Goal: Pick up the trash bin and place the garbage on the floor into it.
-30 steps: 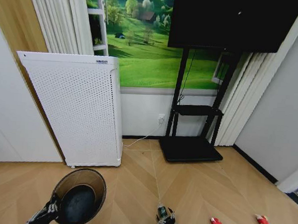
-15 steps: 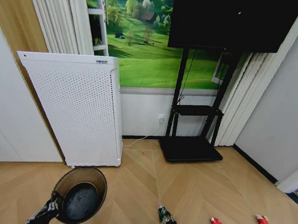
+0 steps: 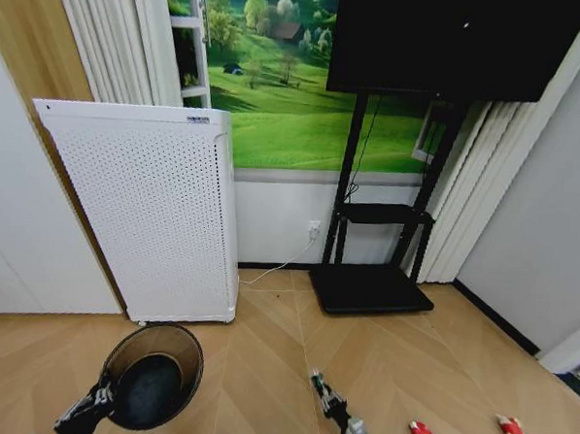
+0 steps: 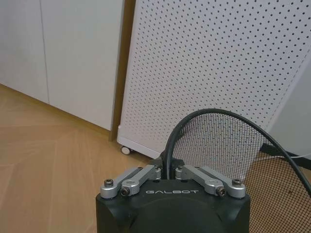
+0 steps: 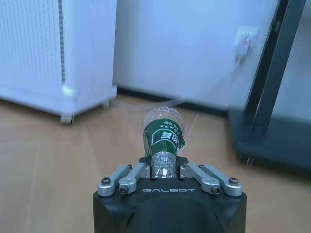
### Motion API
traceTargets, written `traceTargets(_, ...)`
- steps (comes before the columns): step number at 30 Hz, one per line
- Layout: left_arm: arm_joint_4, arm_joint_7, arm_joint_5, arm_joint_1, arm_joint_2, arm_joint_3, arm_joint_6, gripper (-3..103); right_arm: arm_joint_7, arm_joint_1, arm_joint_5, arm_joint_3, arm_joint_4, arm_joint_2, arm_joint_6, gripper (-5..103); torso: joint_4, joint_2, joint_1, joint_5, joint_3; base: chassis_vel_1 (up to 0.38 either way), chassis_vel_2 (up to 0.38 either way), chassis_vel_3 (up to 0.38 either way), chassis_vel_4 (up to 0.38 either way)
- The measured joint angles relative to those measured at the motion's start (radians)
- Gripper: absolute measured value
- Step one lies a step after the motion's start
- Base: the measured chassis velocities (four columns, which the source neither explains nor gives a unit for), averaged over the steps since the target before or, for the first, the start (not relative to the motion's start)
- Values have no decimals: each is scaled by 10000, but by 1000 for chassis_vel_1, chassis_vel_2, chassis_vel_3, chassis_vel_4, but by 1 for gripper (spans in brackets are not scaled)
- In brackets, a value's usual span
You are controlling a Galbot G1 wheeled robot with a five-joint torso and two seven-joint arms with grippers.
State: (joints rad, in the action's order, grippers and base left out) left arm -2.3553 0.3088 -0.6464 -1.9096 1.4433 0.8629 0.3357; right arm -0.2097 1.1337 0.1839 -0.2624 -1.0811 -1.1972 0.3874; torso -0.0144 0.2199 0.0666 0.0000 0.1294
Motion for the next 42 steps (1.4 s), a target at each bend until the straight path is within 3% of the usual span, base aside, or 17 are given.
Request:
traceTargets(2,178,35,6,228,-49,-114,17,7,13,29,138,4,-400,223,-51,22,1,0,0,1,0,0,0,0,0)
traceTargets(4,814,198,79,1108,-243,-457,106,7,29,334,535,-50,-1783,1144,-162,22,-1,0,0,-6,0,0,0,0,0)
traceTargets(11,1503,366,-13,2056,-468,-796,250,7,-32,867,831,-225,-2944,1795,-226,22,-5,0,0,2,0,0,0,0,0)
traceTargets(14,2267,424,-47,2928,-659,-1176,313,7,-177,1538,1254,-520,-3919,2275,-242,22,-7,0,0,-4,0,0,0,0,0)
traceTargets(16,3284,333,129,3977,-714,-1935,304,7,-339,2224,1729,-738,-5176,2559,-242,22,-1,0,0,0,-1,0,0,0,0)
traceTargets(22,4557,97,859,5209,-139,-3236,133,7,-334,2634,1359,-10,-6509,2437,-400,22,-1,0,0,1,-1,0,0,0,0)
traceTargets(29,5383,31,1423,5921,479,-3936,69,7,-199,2437,495,1216,-6626,1983,-500,22,-2,0,0,0,-1,0,0,0,0)
traceTargets(42,6178,-168,2390,5709,1350,-4302,-139,7,-31,1135,1092,2473,-6262,1262,-817,22,0,0,0,-1,-1,0,0,0,0)
